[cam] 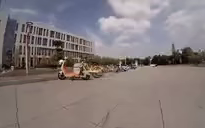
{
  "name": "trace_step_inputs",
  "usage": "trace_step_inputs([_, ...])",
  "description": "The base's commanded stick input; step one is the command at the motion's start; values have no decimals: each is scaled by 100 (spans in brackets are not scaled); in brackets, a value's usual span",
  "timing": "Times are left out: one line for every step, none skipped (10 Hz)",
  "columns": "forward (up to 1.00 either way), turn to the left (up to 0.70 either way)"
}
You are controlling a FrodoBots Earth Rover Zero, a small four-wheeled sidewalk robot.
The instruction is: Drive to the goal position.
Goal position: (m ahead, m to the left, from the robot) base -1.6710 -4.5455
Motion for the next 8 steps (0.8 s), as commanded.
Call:
trace_step_inputs([70, 0])
trace_step_inputs([70, 0])
trace_step_inputs([70, -2])
trace_step_inputs([70, -16])
trace_step_inputs([70, -35])
trace_step_inputs([70, -35])
trace_step_inputs([70, -35])
trace_step_inputs([70, -2])
